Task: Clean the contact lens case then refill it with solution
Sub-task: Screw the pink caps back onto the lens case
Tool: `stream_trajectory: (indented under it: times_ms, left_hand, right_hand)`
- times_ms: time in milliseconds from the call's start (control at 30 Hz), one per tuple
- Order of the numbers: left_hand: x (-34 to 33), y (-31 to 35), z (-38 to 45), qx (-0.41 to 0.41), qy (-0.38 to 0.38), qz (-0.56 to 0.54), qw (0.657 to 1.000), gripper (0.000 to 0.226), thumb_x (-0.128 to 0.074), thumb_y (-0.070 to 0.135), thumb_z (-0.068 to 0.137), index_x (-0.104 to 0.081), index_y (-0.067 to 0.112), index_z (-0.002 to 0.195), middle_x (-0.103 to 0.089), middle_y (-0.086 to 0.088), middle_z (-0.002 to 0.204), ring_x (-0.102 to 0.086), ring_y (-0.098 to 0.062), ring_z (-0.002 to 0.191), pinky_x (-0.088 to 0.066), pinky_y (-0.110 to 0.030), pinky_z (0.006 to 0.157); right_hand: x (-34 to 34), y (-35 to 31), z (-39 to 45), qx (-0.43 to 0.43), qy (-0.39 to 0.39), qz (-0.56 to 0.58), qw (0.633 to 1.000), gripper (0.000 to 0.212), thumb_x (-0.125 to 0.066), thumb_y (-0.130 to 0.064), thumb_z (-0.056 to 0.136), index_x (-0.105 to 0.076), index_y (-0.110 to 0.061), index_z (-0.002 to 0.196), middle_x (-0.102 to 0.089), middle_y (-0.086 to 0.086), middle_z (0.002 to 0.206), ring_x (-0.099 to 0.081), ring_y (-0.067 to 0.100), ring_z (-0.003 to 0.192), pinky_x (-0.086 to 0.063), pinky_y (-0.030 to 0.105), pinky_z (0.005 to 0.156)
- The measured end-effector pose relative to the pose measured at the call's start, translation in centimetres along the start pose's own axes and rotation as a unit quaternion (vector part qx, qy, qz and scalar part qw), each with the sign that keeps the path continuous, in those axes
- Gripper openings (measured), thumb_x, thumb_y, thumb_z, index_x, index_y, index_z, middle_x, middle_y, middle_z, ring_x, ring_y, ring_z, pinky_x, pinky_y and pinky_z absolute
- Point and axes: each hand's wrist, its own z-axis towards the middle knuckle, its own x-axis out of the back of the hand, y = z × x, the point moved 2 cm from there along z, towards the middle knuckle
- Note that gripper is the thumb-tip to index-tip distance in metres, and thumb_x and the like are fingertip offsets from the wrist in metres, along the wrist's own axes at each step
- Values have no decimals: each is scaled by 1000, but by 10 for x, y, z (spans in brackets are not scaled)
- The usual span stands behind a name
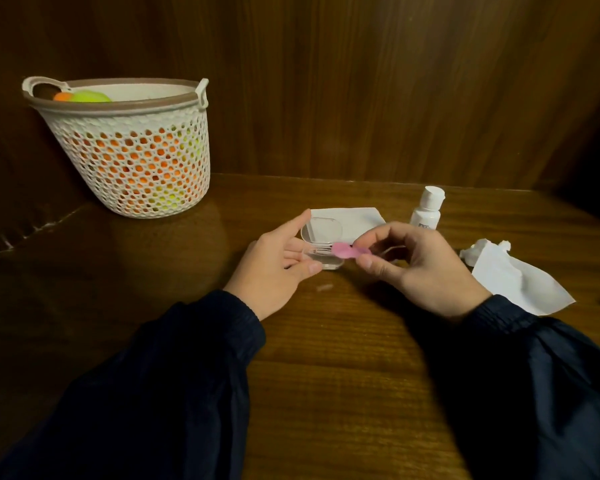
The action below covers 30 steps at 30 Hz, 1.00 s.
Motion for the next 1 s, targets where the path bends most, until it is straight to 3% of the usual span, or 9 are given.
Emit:
stream_trajectory:
  times_ms: [100,267,400,700,767,900,1000]
  left_hand:
    - [-3,4,-2,-7,-12,-18,1000,87,-79,15,94,-31,37,163,-75,9,126,-70,-1,112,-58,-30,105]
    - [-5,10,-4,-14,-18,-44,999,87,-80,16,93,-33,37,163,-75,11,124,-71,-2,113,-58,-29,104]
    - [-8,11,-6,-19,-27,-64,997,87,-81,14,92,-35,38,162,-76,13,123,-71,1,113,-57,-26,104]
    - [-8,11,-6,-32,-24,-92,995,86,-82,14,91,-37,37,161,-76,8,124,-71,2,112,-57,-19,101]
    - [-8,11,-5,-31,-18,-100,994,85,-81,14,92,-37,36,161,-77,8,123,-71,3,111,-57,-16,97]
    - [-8,11,-5,-27,-18,-106,994,83,-80,15,93,-38,36,161,-76,9,123,-70,5,111,-55,-11,92]
    - [-7,12,-5,-28,-17,-110,993,81,-79,14,94,-38,35,161,-77,9,124,-70,5,112,-55,-10,92]
  right_hand:
    - [-3,-1,1,19,18,-26,999,15,-81,-31,91,-77,-34,105,-75,-26,104,-70,2,98,-59,18,84]
    - [-6,-4,0,20,16,-44,999,16,-80,-40,89,-79,-38,105,-75,-29,105,-65,0,106,-56,31,93]
    - [-7,-7,0,30,23,-70,997,19,-75,-53,83,-78,-45,100,-68,-41,107,-56,-9,109,-50,29,91]
    - [-7,-8,0,32,33,-61,997,19,-79,-50,83,-82,-42,99,-76,-32,105,-61,3,116,-50,49,104]
    - [-6,-9,0,41,30,-49,997,20,-79,-50,82,-83,-41,100,-76,-32,105,-64,-2,114,-49,45,107]
    - [-6,-11,1,69,22,-51,996,19,-79,-42,85,-84,-37,103,-78,-30,105,-65,-11,111,-49,17,100]
    - [-7,-10,0,83,41,-63,994,24,-81,-44,84,-84,-36,107,-77,-26,113,-64,-1,119,-51,31,104]
